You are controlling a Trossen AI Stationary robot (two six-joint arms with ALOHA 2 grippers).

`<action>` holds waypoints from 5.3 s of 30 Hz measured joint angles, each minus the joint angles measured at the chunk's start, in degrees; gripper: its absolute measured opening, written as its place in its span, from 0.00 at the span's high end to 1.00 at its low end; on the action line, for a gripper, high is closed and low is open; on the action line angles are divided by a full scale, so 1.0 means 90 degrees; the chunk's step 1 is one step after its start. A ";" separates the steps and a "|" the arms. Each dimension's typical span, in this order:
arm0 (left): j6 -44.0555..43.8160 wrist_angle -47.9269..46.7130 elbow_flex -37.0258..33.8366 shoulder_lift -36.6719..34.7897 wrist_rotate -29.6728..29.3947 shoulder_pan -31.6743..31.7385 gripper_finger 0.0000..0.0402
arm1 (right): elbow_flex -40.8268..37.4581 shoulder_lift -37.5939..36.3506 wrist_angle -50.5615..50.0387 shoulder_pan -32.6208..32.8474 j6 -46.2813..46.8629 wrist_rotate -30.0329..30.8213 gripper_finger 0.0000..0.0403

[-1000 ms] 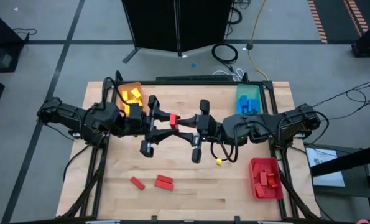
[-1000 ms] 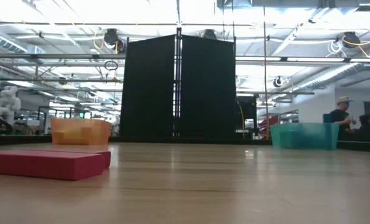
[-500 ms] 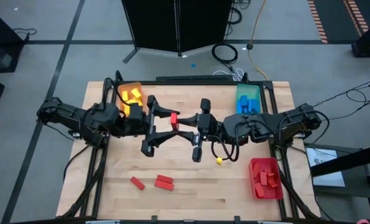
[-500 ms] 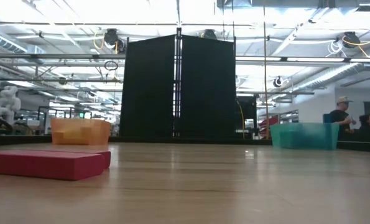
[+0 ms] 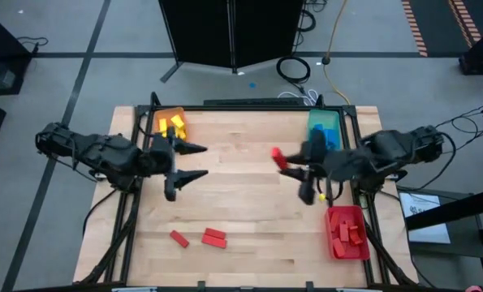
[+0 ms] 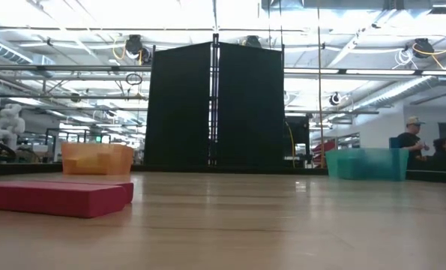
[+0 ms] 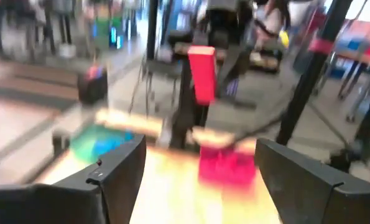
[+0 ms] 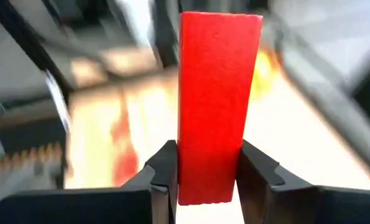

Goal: Sort blocks
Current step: Put the red block into the red bin

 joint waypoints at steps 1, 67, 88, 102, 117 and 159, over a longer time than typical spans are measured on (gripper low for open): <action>-0.0249 -0.0369 -0.0001 -0.0033 0.0000 -0.0005 0.25 | -0.0003 -0.0034 -0.0711 0.0113 0.0545 -0.0010 0.79; -0.2261 -0.5143 -0.0052 0.2772 0.2530 -0.1681 0.25 | -0.5872 -0.0257 0.0219 0.3944 1.0522 -0.4227 0.28; -0.2342 -0.3875 -0.1434 0.3678 0.1691 -0.3249 0.25 | -0.5870 -0.0257 0.0300 0.3942 1.0335 -0.4192 0.28; -0.1654 -0.2428 -0.2761 0.3640 0.2093 -0.2966 0.25 | -0.5867 -0.0257 0.0559 0.3944 1.0527 -0.4191 0.28; -0.0476 -0.1821 -0.3017 0.3640 0.3009 -0.2199 0.49 | -0.5867 -0.0255 0.1158 0.3941 1.0713 -0.4191 0.28; -0.0549 -0.0679 -0.0207 0.1527 -0.0177 -0.0078 0.79 | -0.5865 -0.2013 0.6032 0.1508 0.1214 0.3074 0.28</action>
